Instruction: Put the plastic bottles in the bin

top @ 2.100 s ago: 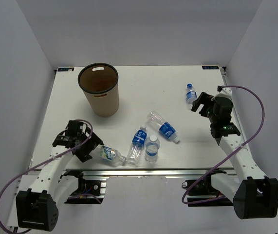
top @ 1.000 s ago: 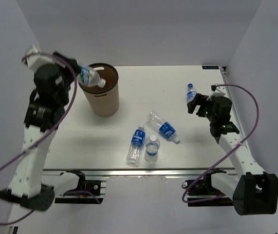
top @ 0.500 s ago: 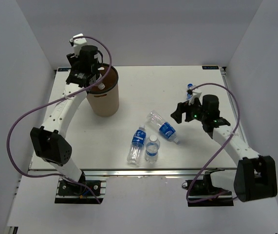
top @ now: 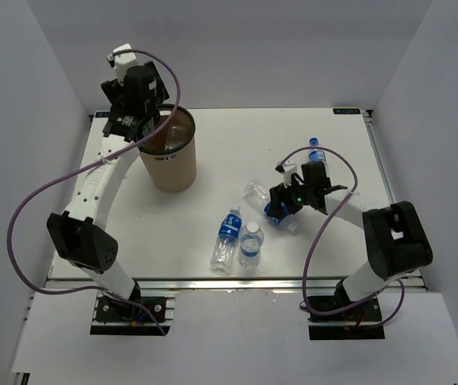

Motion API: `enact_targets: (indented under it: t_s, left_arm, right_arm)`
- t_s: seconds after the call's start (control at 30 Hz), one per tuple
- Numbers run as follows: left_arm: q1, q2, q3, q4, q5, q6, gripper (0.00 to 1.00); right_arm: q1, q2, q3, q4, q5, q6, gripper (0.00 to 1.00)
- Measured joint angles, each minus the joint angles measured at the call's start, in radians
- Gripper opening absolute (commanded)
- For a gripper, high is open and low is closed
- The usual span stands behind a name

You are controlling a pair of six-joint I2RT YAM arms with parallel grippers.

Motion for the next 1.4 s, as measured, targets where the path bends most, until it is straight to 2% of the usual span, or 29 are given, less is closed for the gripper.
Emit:
enact_targets:
  t_s: [0.1, 0.13, 0.2, 0.23, 0.33, 0.53, 0.73, 0.93, 1.1, 1.23, 1.4]
  left_arm:
    - [0.000, -0.022, 0.024, 0.011, 0.081, -0.014, 0.98]
    - [0.001, -0.037, 0.019, 0.017, 0.121, -0.015, 0.98]
    - [0.000, -0.090, -0.034, 0.058, 0.217, -0.029, 0.98]
    - [0.000, -0.121, -0.066, 0.069, 0.268, -0.035, 0.98]
    - [0.000, -0.208, -0.159, 0.114, 0.438, -0.066, 0.98]
    - [-0.008, -0.322, -0.389, 0.258, 0.774, -0.146, 0.98]
    - [-0.054, -0.323, -0.526, 0.317, 0.921, -0.201, 0.98]
    - [-0.172, -0.294, -0.529, 0.436, 0.945, -0.216, 0.98]
    - [-0.243, -0.259, -0.513, 0.515, 0.930, -0.218, 0.98]
    - [-0.249, -0.240, -0.512, 0.583, 0.914, -0.236, 0.98]
    - [-0.251, -0.233, -0.512, 0.617, 0.828, -0.247, 0.98]
  right_arm:
    - [0.005, 0.050, 0.014, -0.011, 0.006, -0.008, 0.70]
    - [0.005, 0.061, 0.019, -0.013, 0.004, -0.009, 0.59]
    - [0.005, 0.069, 0.035, -0.013, 0.005, -0.007, 0.44]
    - [0.005, 0.075, 0.042, -0.014, 0.008, -0.006, 0.31]
    - [0.005, 0.087, 0.066, -0.024, 0.031, -0.002, 0.20]
    - [0.005, 0.009, 0.147, -0.053, 0.034, 0.011, 0.16]
    - [0.016, -0.137, 0.339, -0.056, -0.009, 0.017, 0.16]
    - [0.063, -0.079, 0.672, -0.172, -0.043, 0.018, 0.14]
    - [0.076, 0.021, 0.872, -0.302, -0.088, 0.042, 0.14]
    - [0.076, 0.063, 0.935, -0.385, -0.146, 0.060, 0.13]
    - [0.085, 0.050, 0.909, -0.427, -0.221, 0.054, 0.10]
